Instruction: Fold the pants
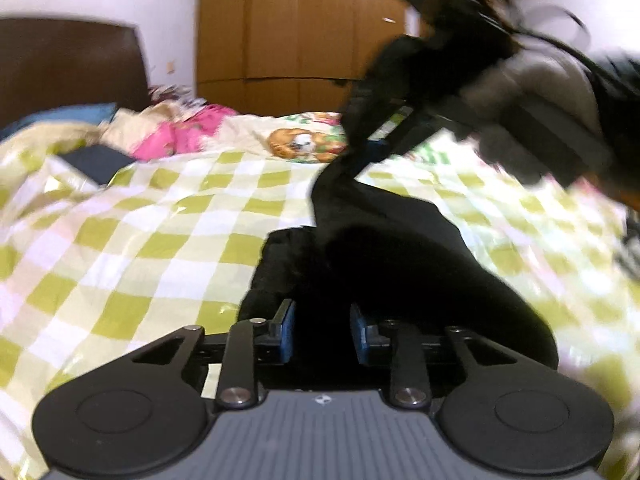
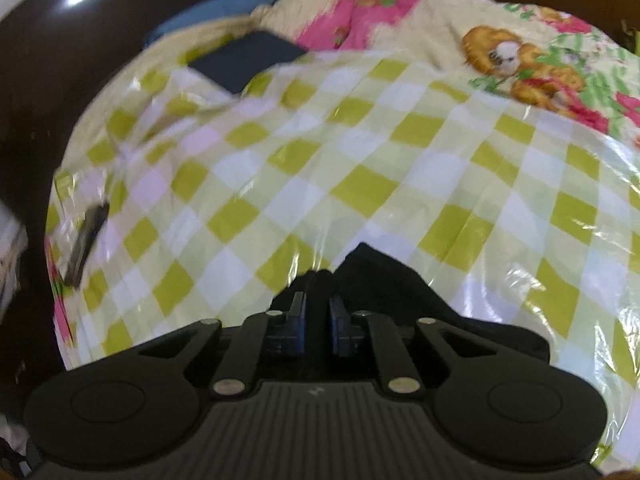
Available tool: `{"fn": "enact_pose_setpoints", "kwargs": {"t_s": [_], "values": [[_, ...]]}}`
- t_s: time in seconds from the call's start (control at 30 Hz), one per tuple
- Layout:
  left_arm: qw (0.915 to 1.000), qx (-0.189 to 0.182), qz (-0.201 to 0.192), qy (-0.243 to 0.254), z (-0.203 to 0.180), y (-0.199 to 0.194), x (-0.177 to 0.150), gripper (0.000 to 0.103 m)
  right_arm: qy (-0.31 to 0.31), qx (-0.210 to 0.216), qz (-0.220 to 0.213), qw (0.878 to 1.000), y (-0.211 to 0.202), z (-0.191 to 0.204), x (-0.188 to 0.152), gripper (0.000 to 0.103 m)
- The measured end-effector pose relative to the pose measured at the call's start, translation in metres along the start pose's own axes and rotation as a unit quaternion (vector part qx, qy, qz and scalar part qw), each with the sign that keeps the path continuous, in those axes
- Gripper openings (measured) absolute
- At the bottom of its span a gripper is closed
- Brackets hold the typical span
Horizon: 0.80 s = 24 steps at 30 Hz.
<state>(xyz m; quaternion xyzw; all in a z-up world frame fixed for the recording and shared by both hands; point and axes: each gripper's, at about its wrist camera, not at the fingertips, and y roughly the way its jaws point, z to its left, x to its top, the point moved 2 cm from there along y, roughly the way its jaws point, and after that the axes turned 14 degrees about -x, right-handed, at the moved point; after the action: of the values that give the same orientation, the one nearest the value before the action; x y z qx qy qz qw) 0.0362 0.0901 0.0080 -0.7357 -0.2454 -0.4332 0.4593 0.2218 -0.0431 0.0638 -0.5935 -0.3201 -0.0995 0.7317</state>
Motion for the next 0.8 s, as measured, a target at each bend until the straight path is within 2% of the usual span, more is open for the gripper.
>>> {"fn": "enact_pose_setpoints", "kwargs": {"t_s": [0.1,0.2,0.27,0.3,0.37,0.43,0.47,0.5,0.53,0.63,0.67,0.77,0.8], "values": [[0.9998,0.013,0.002,-0.017,0.010,0.006,0.004,0.041,0.037,0.009,-0.027,0.999,0.002,-0.009,0.006,0.001],[0.9995,0.029,0.008,-0.005,0.012,0.006,0.004,0.041,0.067,0.005,-0.032,0.997,0.019,-0.015,0.012,0.001],[0.9990,0.045,0.007,0.002,0.016,0.000,0.003,0.041,0.057,0.002,-0.027,0.998,0.023,-0.015,0.010,0.002],[0.9987,0.049,0.011,-0.001,0.020,-0.003,0.002,0.041,0.047,0.012,-0.022,0.999,0.022,-0.015,0.007,0.008],[0.9986,0.051,0.012,-0.007,0.026,-0.011,0.002,0.041,0.053,0.027,-0.019,0.998,0.017,-0.020,0.001,0.009],[0.9984,0.054,0.015,-0.002,0.028,-0.018,0.002,0.044,0.059,0.037,-0.024,0.997,0.010,-0.026,-0.002,0.014],[0.9984,0.055,0.017,-0.002,0.028,-0.021,0.003,0.046,0.059,0.047,-0.029,0.997,0.008,-0.029,-0.003,0.025],[0.9985,0.052,0.017,-0.005,0.028,-0.025,0.006,0.047,0.058,0.055,-0.032,0.996,0.006,-0.031,-0.003,0.045],[0.9987,0.049,0.012,-0.006,0.026,-0.029,0.010,0.048,0.056,0.056,-0.034,0.996,0.003,-0.032,-0.003,0.054],[0.9993,0.038,0.003,0.003,0.018,-0.030,0.021,0.059,0.052,0.090,-0.037,0.994,-0.003,-0.031,-0.004,0.056],[0.9995,0.030,0.004,0.006,0.014,-0.027,0.023,0.059,0.048,0.095,-0.034,0.994,-0.004,-0.029,-0.005,0.057],[0.9989,0.019,0.027,0.033,0.002,-0.005,0.023,0.060,0.002,0.067,0.002,0.998,0.010,-0.010,-0.016,0.057],[0.9985,0.016,0.034,0.040,-0.002,0.004,0.022,0.060,-0.019,0.046,0.006,0.999,0.017,-0.002,-0.022,0.051]]}}
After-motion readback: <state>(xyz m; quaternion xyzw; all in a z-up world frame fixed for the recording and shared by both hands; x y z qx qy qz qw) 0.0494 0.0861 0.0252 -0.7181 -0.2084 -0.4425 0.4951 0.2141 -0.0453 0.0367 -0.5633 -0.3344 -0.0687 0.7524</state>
